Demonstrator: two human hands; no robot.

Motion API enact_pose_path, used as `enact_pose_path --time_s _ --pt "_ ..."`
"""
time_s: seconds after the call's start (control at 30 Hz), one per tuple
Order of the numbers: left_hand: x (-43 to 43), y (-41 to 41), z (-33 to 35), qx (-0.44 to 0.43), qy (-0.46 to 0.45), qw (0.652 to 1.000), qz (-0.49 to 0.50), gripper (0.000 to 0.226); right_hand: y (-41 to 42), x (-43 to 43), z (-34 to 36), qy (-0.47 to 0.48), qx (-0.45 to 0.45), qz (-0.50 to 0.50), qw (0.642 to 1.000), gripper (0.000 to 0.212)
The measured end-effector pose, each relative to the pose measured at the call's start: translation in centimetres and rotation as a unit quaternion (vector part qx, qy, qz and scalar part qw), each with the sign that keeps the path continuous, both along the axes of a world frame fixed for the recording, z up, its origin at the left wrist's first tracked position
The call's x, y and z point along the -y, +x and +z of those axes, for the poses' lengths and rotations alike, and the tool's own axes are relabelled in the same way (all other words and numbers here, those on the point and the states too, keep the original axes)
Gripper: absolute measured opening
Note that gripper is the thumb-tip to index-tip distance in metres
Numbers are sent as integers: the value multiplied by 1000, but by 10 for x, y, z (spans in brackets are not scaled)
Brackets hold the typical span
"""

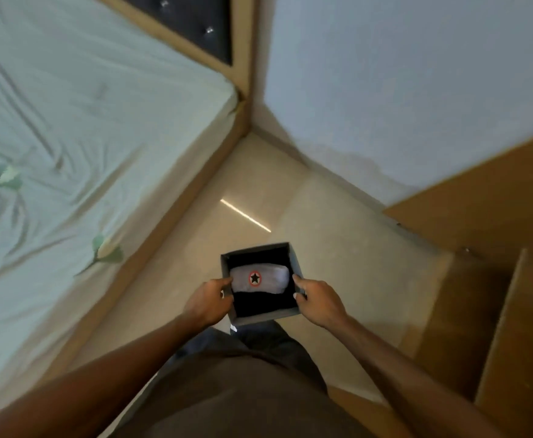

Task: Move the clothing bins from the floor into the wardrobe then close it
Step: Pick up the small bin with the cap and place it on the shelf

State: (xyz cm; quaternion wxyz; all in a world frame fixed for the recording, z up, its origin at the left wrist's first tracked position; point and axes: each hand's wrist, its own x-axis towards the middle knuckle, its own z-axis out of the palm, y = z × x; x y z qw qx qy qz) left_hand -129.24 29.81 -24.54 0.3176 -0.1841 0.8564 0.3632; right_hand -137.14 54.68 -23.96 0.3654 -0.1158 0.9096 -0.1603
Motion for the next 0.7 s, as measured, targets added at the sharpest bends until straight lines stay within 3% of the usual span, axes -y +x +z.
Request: enact_pose_path --time_s 0.17,0.27,0.47,0.7 --pt "-47 -84 22 -59 25 992 -107 64 -11 -57 17 -12 -43 -150 988 52" --pt "-82 -141 35 -88 47 978 -184 64 -18 -86 30 -23 -67 -259 963 51" --pt "-178 -250 62 -138 102 928 -331 64 -46 -153 60 -18 -131 -436 890 50" --pt "-296 -340 89 -194 114 857 -464 66 -66 -215 96 21 -182 -570 801 51"
